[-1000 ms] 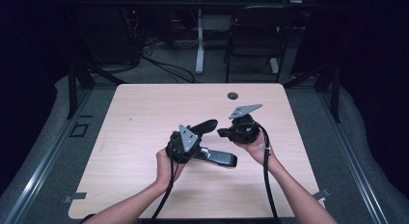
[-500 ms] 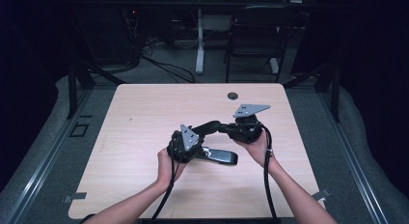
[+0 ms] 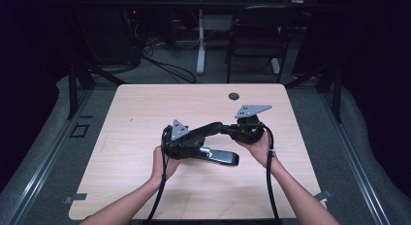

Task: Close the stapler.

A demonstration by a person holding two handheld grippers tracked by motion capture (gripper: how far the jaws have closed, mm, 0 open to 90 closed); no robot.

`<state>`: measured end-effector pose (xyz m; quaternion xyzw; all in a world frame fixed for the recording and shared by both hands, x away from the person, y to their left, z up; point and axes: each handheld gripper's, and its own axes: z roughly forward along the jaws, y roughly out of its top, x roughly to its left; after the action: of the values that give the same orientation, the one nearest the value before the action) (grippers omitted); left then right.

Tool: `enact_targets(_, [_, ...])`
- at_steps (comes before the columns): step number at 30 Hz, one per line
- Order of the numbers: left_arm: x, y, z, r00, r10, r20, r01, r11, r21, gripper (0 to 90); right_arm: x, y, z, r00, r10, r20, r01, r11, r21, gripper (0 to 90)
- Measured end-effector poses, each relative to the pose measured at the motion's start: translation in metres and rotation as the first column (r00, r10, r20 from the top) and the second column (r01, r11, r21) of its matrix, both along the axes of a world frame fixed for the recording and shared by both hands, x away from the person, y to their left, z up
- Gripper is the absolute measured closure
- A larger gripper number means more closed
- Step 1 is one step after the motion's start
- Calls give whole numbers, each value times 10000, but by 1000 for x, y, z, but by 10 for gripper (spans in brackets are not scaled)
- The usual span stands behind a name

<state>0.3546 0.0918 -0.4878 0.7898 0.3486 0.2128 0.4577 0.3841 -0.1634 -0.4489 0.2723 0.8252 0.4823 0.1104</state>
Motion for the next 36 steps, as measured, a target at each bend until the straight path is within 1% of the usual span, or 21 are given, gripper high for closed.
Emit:
enact_targets(2, [-1, 5, 3, 9998, -175, 48, 175, 9998, -81, 181, 2, -1, -2, 9999, -11, -122, 12, 10000, 85, 900])
enact_targets(3, [-2, 8, 5, 9998, -181, 91, 183, 9997, -168, 163, 3, -2, -3, 9999, -35, -137, 35, 10000, 29, 900])
enact_targets(5, [-2, 16, 8, 9999, -114, 109, 117, 9997, -231, 152, 4, -3, -4, 9997, -51, -245, 53, 10000, 83, 900])
enact_targets(8, [2, 31, 11, 9997, 224, 2, -223, 9988, -433, 139, 7, -5, -6, 9992, -158, -371, 163, 9998, 113, 900])
enact_targets(9, [4, 35, 11, 9993, 370, -34, -371, 9977, -559, 136, 8, -5, -7, 9991, -192, -380, 196, 9998, 104, 900])
enact_targets(11, [9, 44, 12, 9981, 582, -200, -594, 9961, -659, 125, 9, -6, -8, 9988, -253, -430, 258, 9996, 103, 900])
enact_targets(14, [15, 53, 10, 9947, 987, -272, -1004, 9924, -713, 100, 11, -6, -10, 9982, -328, -507, 331, 9994, 64, 900])
enact_targets(16, [20, 57, 9, 9924, 1153, -420, -1179, 9910, -640, 69, 12, -6, -11, 9975, -375, -592, 376, 9993, 1, 900])
enact_targets(17, [23, 59, 6, 9912, 1194, -564, -1225, 9909, -550, 61, 13, -6, -12, 9973, -432, -593, 430, 9991, -46, 900])
enact_targets(18, [26, 59, 4, 9893, 1299, -669, -1331, 9900, -465, 46, 13, -6, -12, 9972, -474, -570, 464, 9987, -195, 900])
enact_targets(19, [28, 61, 2, 9882, 1318, -781, -1350, 9902, -365, 40, 14, -7, -13, 9969, -481, -624, 469, 9987, -197, 900])
enact_targets(20, [30, 61, 0, 9874, 1318, -876, -1353, 9902, -356, 31, 14, -7, -13, 9968, -492, -637, 480, 9986, -201, 900])
enact_targets(21, [33, 62, -2, 9848, 1358, -1086, -1400, 9897, -313, 23, 14, -7, -13, 9967, -519, -622, 506, 9985, -223, 900])
enact_targets(23, [36, 64, -7, 9809, 1533, -1196, -1566, 9875, -184, 13, 14, -7, -14, 9961, -570, -671, 556, 9982, -230, 900])
enact_targets(25, [40, 67, -10, 9767, 1616, -1411, -1667, 9857, -248, 9, 15, -8, -15, 9956, -602, -715, 581, 9978, -304, 900])
enact_targets(27, [42, 69, -12, 9740, 1743, -1446, -1805, 9831, -313, 5, 16, -9, -17, 9947, -668, -777, 637, 9971, -410, 900])
enact_targets(30, [45, 72, -12, 9726, 1887, -1359, -1931, 9810, -195, 3, 18, -11, -20, 9925, -733, -982, 689, 9965, -472, 900])
enact_targets(32, [47, 73, -13, 9707, 1959, -1395, -2006, 9795, -203, 2, 19, -13, -22, 9914, -763, -1064, 712, 9961, -512, 900])
enact_targets(36, [50, 75, -17, 9678, 2014, -1512, -2030, 9792, 49, 2, 20, -15, -25, 9900, -837, -1134, 776, 9953, -577, 900])
